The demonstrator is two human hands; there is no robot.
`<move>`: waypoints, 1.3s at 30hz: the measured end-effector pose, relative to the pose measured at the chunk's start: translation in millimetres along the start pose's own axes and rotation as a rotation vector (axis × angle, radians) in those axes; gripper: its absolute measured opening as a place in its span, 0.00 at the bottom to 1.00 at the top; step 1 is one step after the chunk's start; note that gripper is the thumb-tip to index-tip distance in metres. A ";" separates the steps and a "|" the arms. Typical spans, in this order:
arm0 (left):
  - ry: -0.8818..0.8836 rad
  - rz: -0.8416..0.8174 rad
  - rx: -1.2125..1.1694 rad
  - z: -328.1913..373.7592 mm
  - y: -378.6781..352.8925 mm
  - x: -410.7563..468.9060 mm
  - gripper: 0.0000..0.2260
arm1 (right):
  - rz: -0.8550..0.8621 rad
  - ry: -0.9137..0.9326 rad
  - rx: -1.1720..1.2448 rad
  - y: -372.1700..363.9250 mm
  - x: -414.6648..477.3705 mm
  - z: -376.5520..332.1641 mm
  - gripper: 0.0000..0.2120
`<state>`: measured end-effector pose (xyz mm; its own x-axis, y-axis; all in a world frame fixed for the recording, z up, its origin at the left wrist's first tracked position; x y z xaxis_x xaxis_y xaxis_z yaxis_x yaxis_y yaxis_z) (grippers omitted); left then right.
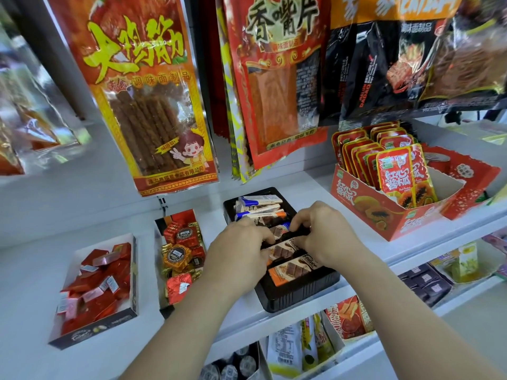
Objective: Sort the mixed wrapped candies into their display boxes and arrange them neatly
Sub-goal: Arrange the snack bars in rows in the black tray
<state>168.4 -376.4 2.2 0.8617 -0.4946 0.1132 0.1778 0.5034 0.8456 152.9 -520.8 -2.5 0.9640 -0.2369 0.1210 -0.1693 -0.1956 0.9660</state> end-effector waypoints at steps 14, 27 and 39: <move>0.044 0.285 -0.004 -21.8 27.8 21.3 0.14 | -0.133 0.046 0.081 5.7 -8.2 -0.4 0.06; 0.168 0.370 -0.312 -30.8 36.1 26.1 0.07 | -0.030 -0.112 0.407 6.0 0.9 9.7 0.11; 0.371 0.244 -1.159 -24.8 19.3 1.1 0.08 | -0.129 -0.256 1.183 11.8 -5.8 -2.1 0.14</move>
<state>184.5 -349.6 5.7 0.9801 -0.1644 -0.1115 0.1459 0.9766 -0.1582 145.8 -519.8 8.6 0.9417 -0.3065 -0.1385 -0.2866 -0.9468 0.1462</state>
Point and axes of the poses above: each hand's wrist, its own x-axis towards the middle knuckle, its own y-axis out of the back of the hand, z = x × y, the point moved 8 cm from there along x, towards the middle knuckle, and after that the axes turned 14 degrees about -x, right-handed, at the moved point
